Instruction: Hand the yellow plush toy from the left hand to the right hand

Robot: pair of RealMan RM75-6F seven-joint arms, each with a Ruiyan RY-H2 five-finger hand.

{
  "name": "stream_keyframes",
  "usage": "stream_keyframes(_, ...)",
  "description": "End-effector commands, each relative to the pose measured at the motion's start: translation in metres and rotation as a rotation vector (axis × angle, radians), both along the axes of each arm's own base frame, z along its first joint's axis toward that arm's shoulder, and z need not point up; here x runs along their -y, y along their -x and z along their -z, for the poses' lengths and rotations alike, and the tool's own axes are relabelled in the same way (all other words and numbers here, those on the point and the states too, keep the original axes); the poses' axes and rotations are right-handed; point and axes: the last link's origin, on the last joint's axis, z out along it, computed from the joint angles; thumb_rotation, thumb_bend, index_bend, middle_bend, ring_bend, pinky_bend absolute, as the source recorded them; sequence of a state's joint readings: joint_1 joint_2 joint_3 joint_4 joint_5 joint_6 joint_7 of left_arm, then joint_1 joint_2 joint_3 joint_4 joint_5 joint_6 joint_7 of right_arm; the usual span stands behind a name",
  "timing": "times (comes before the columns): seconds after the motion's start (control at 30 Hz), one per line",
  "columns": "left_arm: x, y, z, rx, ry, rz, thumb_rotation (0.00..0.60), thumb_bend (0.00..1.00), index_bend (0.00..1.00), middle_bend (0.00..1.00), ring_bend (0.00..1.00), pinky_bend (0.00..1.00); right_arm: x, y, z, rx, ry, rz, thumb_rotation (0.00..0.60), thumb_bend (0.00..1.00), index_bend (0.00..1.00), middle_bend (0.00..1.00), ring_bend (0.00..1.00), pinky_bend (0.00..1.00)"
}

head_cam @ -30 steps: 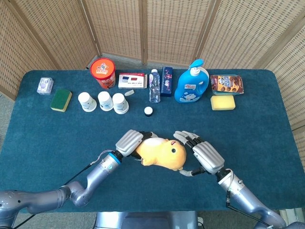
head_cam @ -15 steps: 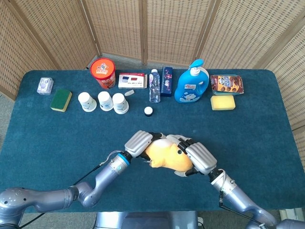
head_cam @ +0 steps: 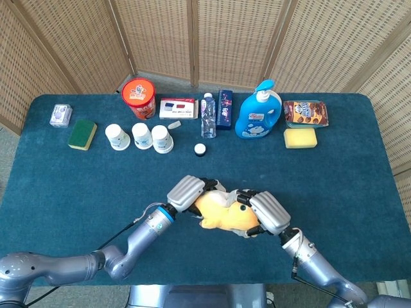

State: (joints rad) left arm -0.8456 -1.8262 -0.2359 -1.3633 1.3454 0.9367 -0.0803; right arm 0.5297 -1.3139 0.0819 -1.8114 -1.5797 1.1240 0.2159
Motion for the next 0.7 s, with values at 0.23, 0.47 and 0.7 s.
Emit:
stream_keyframes(0.23,0.002,0.023,-0.013,-0.146,-0.027,0.027,0.600,0.03,0.02,0.00,0.00,0.10,0.001,0.002,-0.007,0.004,0.019,0.008,0.600,0.41,0.69,0.70,0.61,0.78)
stream_keyframes(0.47,0.005,0.041,-0.042,-0.247,-0.111,0.023,0.600,0.02,0.00,0.00,0.00,0.04,0.002,0.004,-0.013,-0.001,0.036,0.012,0.600,0.41,0.70,0.70,0.61,0.78)
stream_keyframes(0.7,0.006,0.076,-0.085,-0.326,-0.176,-0.054,0.600,0.02,0.00,0.00,0.00,0.03,0.003,0.011,-0.016,-0.013,0.052,0.029,0.600,0.41,0.70,0.70,0.61,0.78)
